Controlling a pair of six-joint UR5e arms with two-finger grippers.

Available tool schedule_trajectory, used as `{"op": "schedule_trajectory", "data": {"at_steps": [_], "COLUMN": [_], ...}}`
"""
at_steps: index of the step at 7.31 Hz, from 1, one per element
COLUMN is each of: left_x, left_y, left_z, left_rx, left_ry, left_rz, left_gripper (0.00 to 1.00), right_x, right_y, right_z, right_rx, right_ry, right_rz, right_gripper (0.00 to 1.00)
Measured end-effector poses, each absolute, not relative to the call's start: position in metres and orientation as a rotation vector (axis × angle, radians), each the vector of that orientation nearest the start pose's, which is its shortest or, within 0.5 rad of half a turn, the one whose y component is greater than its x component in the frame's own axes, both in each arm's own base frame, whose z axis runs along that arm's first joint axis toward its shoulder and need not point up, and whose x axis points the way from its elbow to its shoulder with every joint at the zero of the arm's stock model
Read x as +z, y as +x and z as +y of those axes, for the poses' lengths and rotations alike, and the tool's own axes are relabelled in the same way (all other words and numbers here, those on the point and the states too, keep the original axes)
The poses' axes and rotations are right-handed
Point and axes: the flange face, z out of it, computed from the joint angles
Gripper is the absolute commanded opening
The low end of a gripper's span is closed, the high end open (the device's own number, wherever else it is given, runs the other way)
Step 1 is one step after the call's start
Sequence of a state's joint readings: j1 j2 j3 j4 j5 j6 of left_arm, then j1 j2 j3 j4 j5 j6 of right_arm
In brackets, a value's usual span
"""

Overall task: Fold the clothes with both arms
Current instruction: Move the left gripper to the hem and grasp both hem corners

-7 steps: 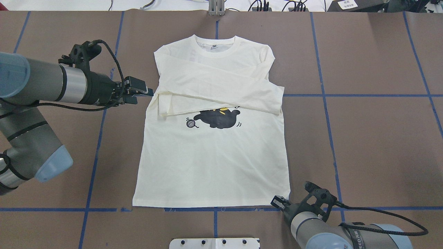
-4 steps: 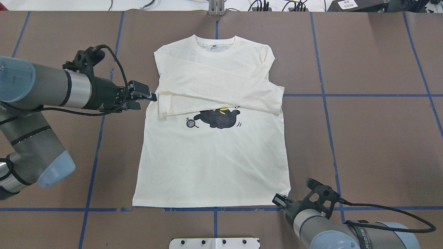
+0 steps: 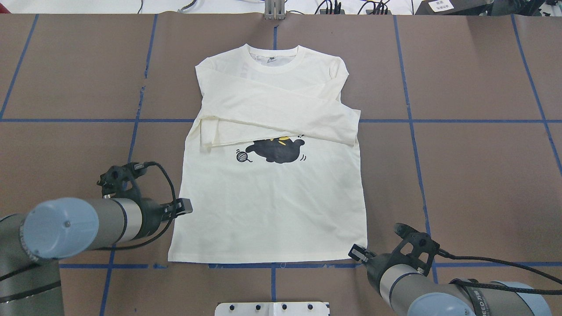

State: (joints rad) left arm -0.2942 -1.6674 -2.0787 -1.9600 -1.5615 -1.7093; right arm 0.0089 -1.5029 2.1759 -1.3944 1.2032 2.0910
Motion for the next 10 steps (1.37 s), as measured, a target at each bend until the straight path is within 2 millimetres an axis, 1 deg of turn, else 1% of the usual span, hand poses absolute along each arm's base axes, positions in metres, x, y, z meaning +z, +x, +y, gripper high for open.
{"op": "schedule_trajectory", "data": {"at_steps": [1,2,3,5,6,7,8,9,10], "left_x": [0.353,0.363,0.367,0.368,0.364,0.36,0.358,0.36,0.36], "left_y": [0.447,0.455,0.461,0.47,0.474,0.479,0.483,0.486,0.487], "left_z": [-0.248,-0.229,-0.217,-0.206,-0.204,-0.203,-0.203,-0.203,-0.204], "left_rx": [-0.411,-0.421,-0.422,-0.413,-0.409,-0.406,-0.404,-0.403,-0.403], "left_ry": [0.073,0.053,0.039,0.025,0.022,0.02,0.019,0.02,0.019], "left_rz": [0.938,0.902,0.879,0.869,0.875,0.882,0.885,0.881,0.88], "left_gripper": [0.64,0.63,0.63,0.59,0.55,0.55,0.49,0.24,0.07], "right_x": [0.329,0.329,0.33,0.331,0.331,0.332,0.331,0.332,0.332], "right_y": [-0.469,-0.469,-0.469,-0.469,-0.469,-0.469,-0.469,-0.469,-0.469], "right_z": [-0.173,-0.173,-0.173,-0.172,-0.172,-0.172,-0.172,-0.172,-0.172], "right_rx": [0.647,0.646,0.646,0.645,0.645,0.645,0.645,0.645,0.646], "right_ry": [0.123,0.123,0.123,0.124,0.124,0.125,0.125,0.125,0.125], "right_rz": [-0.916,-0.915,-0.913,-0.911,-0.91,-0.91,-0.91,-0.91,-0.91], "right_gripper": [0.0,0.0,0.0,0.0,0.0,0.0,0.0,0.0,0.0]}}
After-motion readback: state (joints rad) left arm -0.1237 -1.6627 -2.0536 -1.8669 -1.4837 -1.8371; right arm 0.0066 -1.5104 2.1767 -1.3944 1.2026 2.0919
